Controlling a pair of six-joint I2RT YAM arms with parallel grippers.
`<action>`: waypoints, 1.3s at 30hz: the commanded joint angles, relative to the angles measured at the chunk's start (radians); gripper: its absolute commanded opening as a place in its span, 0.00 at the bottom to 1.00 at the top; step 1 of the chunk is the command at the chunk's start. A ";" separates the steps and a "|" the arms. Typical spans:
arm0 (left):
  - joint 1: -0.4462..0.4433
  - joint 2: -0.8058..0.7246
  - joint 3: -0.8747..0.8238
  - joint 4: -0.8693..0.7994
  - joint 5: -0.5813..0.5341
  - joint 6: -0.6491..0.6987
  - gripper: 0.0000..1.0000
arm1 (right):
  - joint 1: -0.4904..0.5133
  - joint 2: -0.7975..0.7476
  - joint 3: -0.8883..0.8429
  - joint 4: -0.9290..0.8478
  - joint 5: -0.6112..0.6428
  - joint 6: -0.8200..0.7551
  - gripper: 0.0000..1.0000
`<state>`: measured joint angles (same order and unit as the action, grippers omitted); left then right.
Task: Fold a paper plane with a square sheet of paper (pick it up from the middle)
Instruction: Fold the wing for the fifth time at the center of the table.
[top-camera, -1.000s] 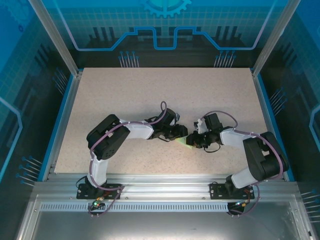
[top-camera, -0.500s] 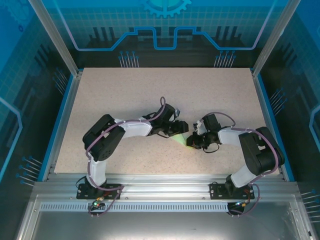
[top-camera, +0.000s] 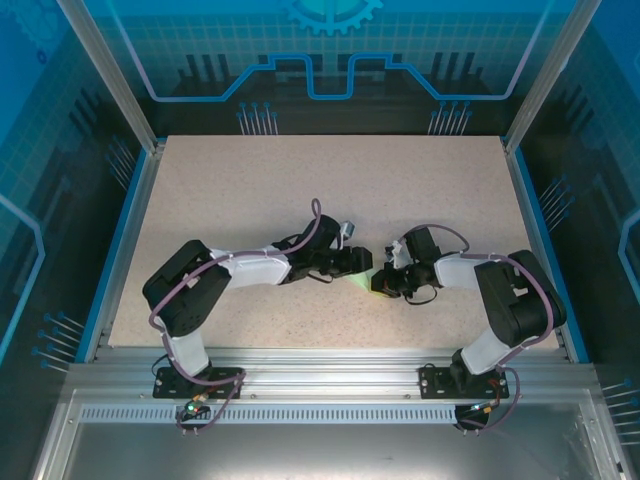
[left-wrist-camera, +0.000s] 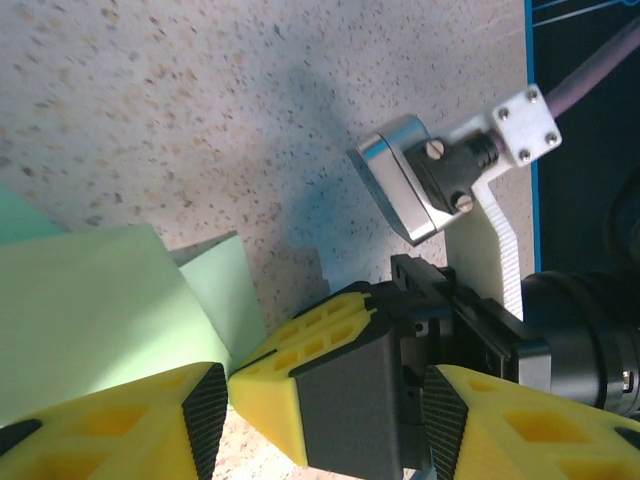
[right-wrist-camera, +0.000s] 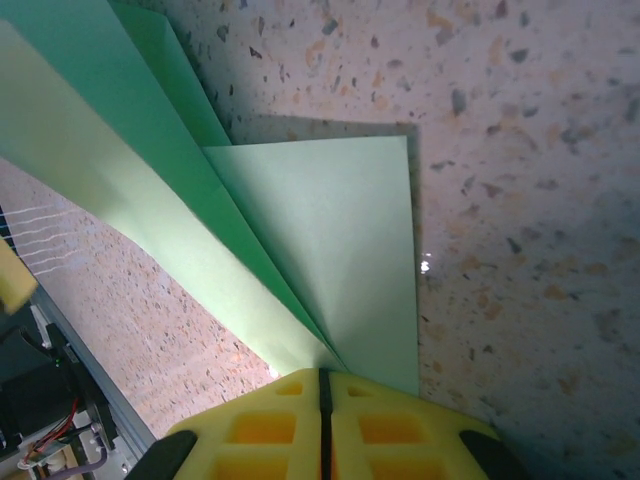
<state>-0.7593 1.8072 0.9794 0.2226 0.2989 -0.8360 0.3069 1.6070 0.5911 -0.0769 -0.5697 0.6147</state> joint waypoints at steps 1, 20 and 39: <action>-0.006 0.040 -0.013 0.047 -0.068 -0.013 0.58 | 0.008 0.048 -0.016 -0.043 0.074 0.012 0.08; 0.068 0.108 -0.047 0.029 -0.136 0.067 0.55 | 0.008 0.061 -0.015 -0.077 0.111 0.003 0.05; 0.214 0.058 -0.129 0.073 -0.064 0.165 0.58 | 0.008 0.076 -0.010 -0.080 0.116 0.003 0.03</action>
<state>-0.5850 1.8740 0.8883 0.3309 0.2646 -0.7216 0.3069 1.6283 0.6041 -0.0700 -0.5816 0.6147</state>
